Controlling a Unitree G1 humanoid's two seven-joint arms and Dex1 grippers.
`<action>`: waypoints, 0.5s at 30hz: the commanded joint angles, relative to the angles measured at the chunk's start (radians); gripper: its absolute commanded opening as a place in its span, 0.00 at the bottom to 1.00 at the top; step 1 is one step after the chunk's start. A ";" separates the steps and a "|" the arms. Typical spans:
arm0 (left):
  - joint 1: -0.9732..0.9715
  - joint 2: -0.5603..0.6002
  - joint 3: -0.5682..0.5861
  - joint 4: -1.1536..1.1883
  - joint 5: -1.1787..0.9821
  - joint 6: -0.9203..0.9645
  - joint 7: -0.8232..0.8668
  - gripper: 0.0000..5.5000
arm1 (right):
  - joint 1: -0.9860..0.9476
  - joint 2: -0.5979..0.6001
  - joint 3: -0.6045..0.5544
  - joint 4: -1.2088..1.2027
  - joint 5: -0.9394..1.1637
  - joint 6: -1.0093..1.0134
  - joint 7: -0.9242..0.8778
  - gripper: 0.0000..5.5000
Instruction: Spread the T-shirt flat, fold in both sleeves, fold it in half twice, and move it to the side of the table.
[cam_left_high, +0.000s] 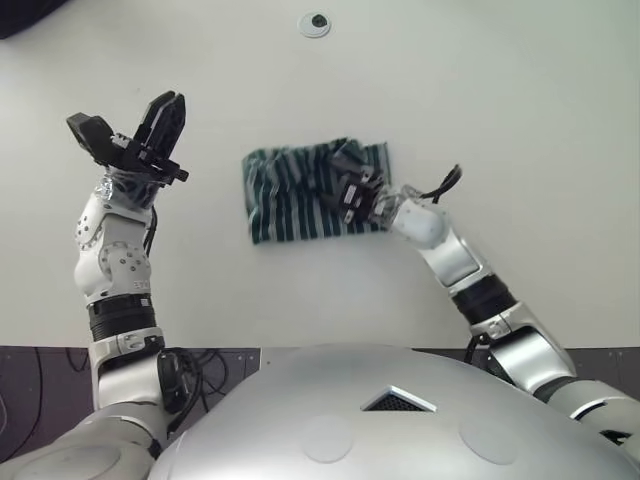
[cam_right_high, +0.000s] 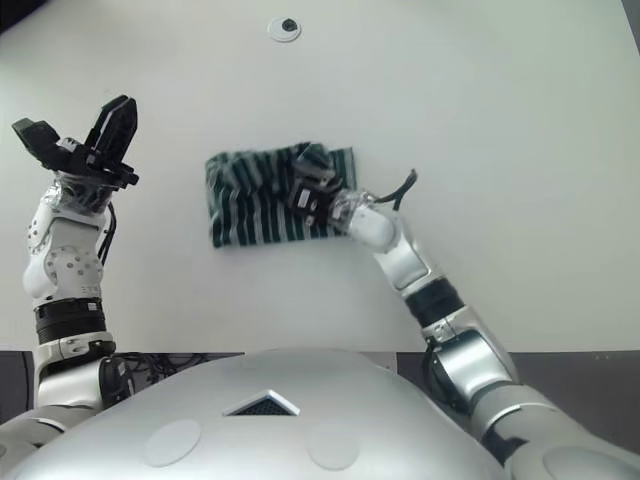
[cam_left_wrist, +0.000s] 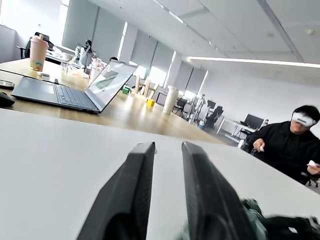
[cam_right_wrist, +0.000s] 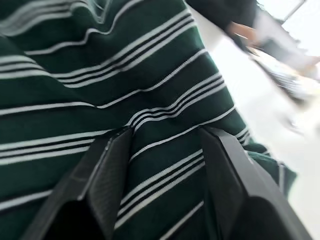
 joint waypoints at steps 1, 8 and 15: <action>-0.033 -0.104 -0.055 -0.016 0.069 -0.084 0.031 0.17 | -0.013 -0.111 -0.169 0.204 0.019 0.065 -0.086 0.44; -0.216 -0.240 -0.079 0.126 0.245 -0.367 0.158 0.17 | -0.205 -0.119 -0.358 0.418 0.075 -0.154 -0.299 0.44; -0.348 -0.294 -0.035 0.414 0.442 -0.612 0.448 0.17 | -0.121 0.007 -0.445 0.333 0.022 -0.609 -0.663 0.44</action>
